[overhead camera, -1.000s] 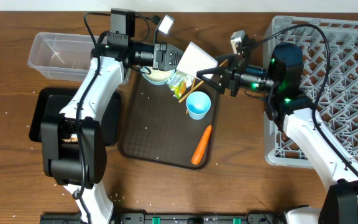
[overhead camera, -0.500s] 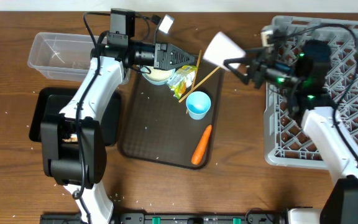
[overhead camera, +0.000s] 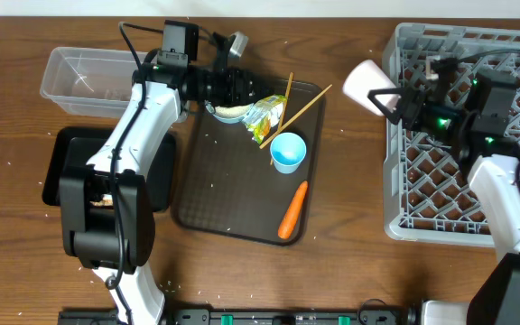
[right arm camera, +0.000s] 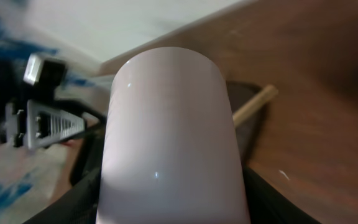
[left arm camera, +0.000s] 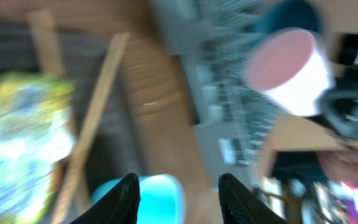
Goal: Sort waste into correct bins and load items into the dishwasher rack
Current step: 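Hand the pink cup from the left gripper to the right gripper, then place the pink cup upside down in the dish rack with the right gripper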
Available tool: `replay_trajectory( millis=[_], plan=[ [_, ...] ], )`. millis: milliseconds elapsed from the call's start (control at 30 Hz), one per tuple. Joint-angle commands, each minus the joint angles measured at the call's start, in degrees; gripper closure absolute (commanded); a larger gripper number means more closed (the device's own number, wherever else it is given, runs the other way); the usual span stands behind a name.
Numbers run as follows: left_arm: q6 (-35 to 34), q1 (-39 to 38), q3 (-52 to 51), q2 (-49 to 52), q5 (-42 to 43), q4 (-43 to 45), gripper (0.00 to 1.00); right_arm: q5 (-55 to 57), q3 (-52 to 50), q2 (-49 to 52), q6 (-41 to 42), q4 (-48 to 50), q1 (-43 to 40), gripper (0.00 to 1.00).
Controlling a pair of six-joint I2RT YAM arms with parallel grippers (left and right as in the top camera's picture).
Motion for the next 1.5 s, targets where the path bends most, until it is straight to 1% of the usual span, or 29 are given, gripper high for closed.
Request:
replay_trajectory(
  millis=[0,133,233,367,433,533,633,700,800,1033,1167,1467],
  plan=[
    [0.44,-0.37,0.59,-0.61,-16.63,-2.95,0.58,10.32,6.34,-2.14,-4.50,-6.86,-0.81,0.58],
    [0.44,-0.70,0.07,-0.61,-23.41,-5.55,0.58,22.05,15.91,-2.27,-9.03,-20.76,-0.79,0.58],
    [0.44,-0.79,-0.35,-0.61,-25.49,-6.40,0.58,30.27,22.25,-2.27,-10.16,-27.65,-0.79,0.59],
    [0.46,-0.79,-0.57,-0.61,-26.93,-7.23,0.57,40.61,28.17,-2.27,-10.54,-35.19,-0.79,0.63],
    [0.46,-0.79,-0.63,-0.61,-26.93,-7.72,0.57,43.58,29.09,-2.27,-10.49,-39.06,-0.79,0.64],
    [0.46,-0.79,-0.94,-0.61,-26.95,-8.07,0.57,45.11,29.14,-2.03,-10.51,-47.12,-0.79,0.64],
    [0.44,-0.79,-0.98,-0.61,-27.65,-8.61,0.57,46.47,28.96,-1.07,-10.60,-54.60,-0.66,0.61],
    [0.46,-0.79,-1.01,-0.59,-28.46,-9.14,0.57,46.58,28.61,0.07,-11.80,-58.82,-0.13,0.57],
    [0.46,-0.79,-1.01,-0.59,-28.41,-9.44,0.57,47.06,26.99,1.38,-12.55,-60.46,0.68,0.55],
    [0.44,-0.79,-1.01,-0.59,-28.41,-10.40,0.57,47.32,22.99,4.90,-12.81,-61.24,3.32,0.56],
    [0.44,-0.79,-1.01,-0.59,-28.41,-10.93,0.57,50.14,20.74,6.38,-11.37,-61.29,3.65,0.56],
    [0.44,-0.79,-1.01,-0.59,-28.41,-11.15,0.57,51.87,20.04,8.07,-11.32,-63.52,3.65,0.55]
  ],
)
